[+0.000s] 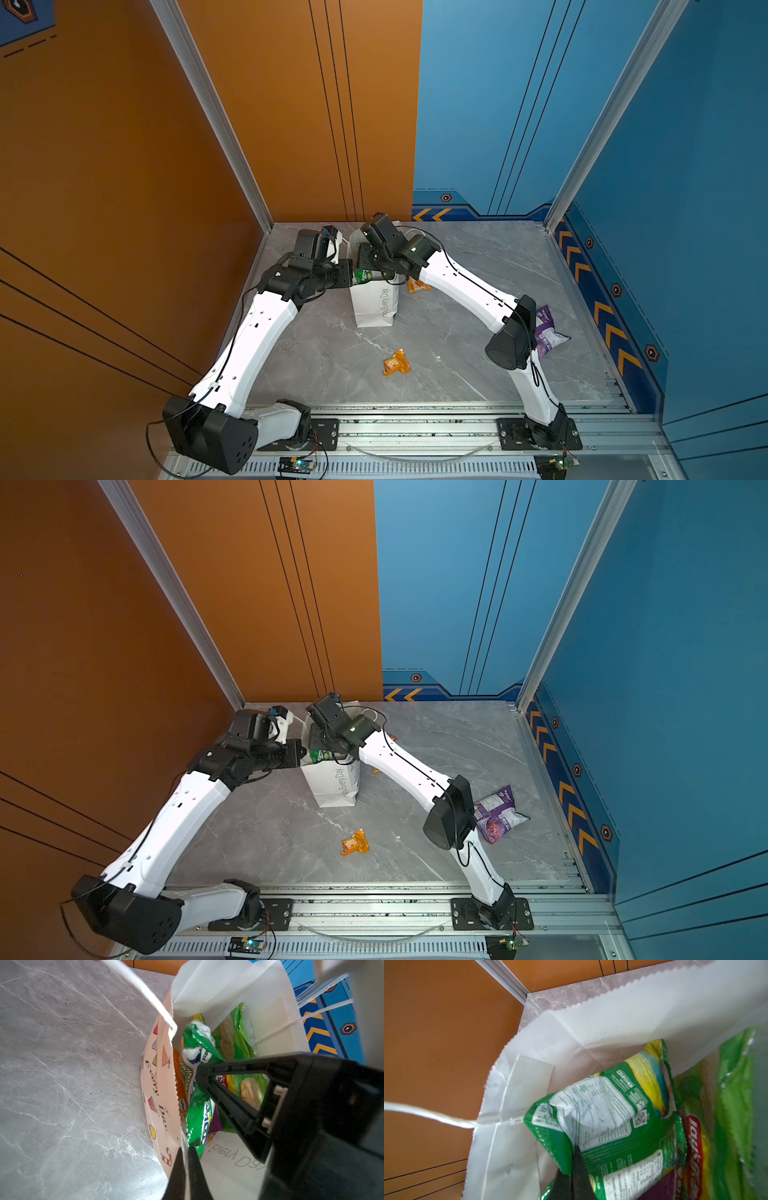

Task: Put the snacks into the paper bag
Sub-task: 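Lower the green bag into the paper bag opening with the right gripper, then open the right gripper and raise it out of the paper bag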

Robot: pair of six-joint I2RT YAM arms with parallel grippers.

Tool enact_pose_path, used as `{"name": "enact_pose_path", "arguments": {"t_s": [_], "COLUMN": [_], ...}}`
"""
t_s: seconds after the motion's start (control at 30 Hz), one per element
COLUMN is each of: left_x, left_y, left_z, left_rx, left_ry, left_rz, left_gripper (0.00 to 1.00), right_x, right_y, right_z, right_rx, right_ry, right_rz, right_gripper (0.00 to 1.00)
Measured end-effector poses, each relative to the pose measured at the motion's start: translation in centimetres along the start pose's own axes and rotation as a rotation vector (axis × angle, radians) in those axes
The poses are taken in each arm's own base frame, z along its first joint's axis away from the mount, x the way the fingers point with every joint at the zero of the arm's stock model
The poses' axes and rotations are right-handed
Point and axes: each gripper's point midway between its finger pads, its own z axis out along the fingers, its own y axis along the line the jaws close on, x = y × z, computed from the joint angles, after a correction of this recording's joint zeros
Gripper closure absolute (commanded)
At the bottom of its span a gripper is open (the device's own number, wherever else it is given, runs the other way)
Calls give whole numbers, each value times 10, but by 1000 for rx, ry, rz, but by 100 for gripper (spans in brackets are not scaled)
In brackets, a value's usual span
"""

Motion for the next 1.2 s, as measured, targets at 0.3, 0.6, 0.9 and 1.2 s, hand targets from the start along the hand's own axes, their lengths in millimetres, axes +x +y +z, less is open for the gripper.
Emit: {"name": "enact_pose_path", "arguments": {"t_s": [0.3, 0.6, 0.9, 1.2], "left_x": [-1, -1, -1, -1], "left_y": [0, 0, 0, 0], "left_z": [0, 0, 0, 0], "left_rx": [1, 2, 2, 1], "left_ry": [-4, -5, -5, -5], "left_rz": [1, 1, 1, 1], "left_gripper": [100, 100, 100, 100], "right_x": [-14, -30, -50, -37], "right_y": [15, 43, 39, -40], "right_z": [-14, -76, -188, -209], "right_rx": [-33, -89, -117, -6], "right_ry": [-47, -136, -307, -344], "right_rz": [-42, -123, -197, -181], "right_gripper": [60, 55, 54, 45]}}
